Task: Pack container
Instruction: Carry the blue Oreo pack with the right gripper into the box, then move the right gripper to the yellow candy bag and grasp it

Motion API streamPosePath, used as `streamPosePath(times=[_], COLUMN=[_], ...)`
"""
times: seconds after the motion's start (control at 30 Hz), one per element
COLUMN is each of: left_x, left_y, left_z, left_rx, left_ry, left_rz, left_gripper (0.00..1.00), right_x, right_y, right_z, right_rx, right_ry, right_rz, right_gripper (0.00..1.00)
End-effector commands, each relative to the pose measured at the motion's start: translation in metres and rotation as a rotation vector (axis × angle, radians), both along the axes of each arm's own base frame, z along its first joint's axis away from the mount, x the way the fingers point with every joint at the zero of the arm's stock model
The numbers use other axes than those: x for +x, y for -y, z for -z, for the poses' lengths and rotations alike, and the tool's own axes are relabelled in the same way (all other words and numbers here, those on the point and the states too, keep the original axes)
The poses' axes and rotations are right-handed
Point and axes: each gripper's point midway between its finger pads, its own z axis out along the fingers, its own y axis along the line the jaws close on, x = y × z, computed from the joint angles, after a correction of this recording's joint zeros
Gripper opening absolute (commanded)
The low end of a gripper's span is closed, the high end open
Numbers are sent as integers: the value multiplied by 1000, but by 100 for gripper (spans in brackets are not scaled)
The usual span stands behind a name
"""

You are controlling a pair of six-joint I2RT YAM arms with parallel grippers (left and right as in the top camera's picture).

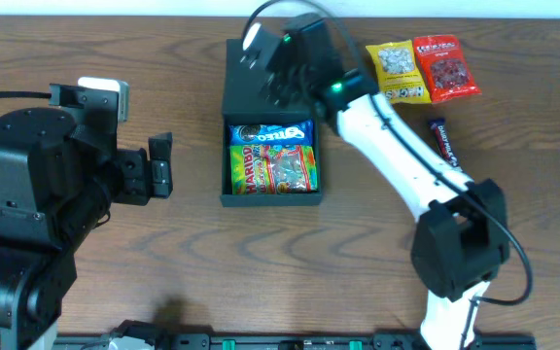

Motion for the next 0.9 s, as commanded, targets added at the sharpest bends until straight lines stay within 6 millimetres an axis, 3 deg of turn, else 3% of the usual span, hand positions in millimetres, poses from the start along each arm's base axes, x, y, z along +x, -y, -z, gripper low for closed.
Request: streamPosePath(times=[0.0,0.1,0.23,0.37,0.53,0.7,0.87], left_x=[1,20,62,111,145,154,154], left_y=[0,5,24,40,48,49,49], left_z=[-3,3,29,68,98,104,103], left_rx=[4,5,-7,-21,-50,-67,-69], left_ry=[5,-9,-83,-170,-216,-224,-219], left_rz=[6,10,68,90,57,39,39], left_gripper=[95,95,95,95,95,95,95], right_x=[38,64,80,91,99,102,100], right_y=[94,163,204,220,228,241,238], right_z=[-1,16,49,83,126,158,172], right_rx=[94,195,203,197,184,191,225], right_ry=[-14,-47,-69,-87,-123,-167,-210], right_rz=[349,471,543,574,592,633,620], right_gripper=[99,98,98,99,96,89,77])
